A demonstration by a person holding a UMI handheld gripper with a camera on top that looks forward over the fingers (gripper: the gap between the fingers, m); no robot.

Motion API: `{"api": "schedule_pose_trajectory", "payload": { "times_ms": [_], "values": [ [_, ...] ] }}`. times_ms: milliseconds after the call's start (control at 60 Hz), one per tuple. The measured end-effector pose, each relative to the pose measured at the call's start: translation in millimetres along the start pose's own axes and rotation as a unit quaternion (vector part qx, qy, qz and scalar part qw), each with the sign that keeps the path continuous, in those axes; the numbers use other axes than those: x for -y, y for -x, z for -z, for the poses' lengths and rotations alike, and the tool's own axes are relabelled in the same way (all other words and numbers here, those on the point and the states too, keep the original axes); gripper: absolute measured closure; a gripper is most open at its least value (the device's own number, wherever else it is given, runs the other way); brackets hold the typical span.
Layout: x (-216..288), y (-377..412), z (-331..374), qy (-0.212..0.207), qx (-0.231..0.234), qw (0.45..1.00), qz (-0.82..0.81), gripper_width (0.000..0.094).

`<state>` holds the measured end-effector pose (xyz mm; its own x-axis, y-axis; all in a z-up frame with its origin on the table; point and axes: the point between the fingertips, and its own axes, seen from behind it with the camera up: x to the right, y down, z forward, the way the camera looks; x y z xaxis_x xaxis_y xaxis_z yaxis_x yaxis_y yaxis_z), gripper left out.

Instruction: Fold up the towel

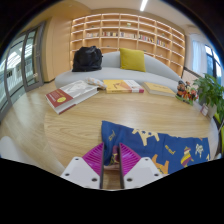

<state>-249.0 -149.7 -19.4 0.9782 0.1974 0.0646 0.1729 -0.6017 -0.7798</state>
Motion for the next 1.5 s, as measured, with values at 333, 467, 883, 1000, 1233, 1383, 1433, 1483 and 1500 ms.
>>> {"api": "schedule_pose_trajectory", "payload": {
  "times_ms": [333, 467, 883, 1000, 1233, 1383, 1433, 1483, 1500],
  "values": [
    [21.9, 21.1, 23.0, -0.001, 0.060, 0.997, -0.048, 0.0924],
    [88.7, 33.8, 80.0, -0.059, 0.132, 0.986, -0.086, 0.0924],
    [58.8, -223.0, 69.0, -0.049, 0.020, 0.993, -0.109, 0.0872],
    [6.5, -281.9, 59.0, -0.007, -0.016, 0.994, -0.104, 0.0403],
    [-3.2, -348.6, 107.5, -0.020, -0.072, 0.993, -0.086, 0.0081],
    [7.2, -342.0, 158.5, -0.035, -0.061, 0.996, -0.063, 0.0083],
    [8.2, -335.9, 176.1, -0.037, -0.059, 0.996, -0.051, 0.0086],
    [10.8, -331.6, 193.1, -0.043, -0.058, 0.997, -0.039, 0.0086],
    [11.3, -330.4, 198.6, -0.045, -0.058, 0.997, -0.035, 0.0085]
  ]
}}
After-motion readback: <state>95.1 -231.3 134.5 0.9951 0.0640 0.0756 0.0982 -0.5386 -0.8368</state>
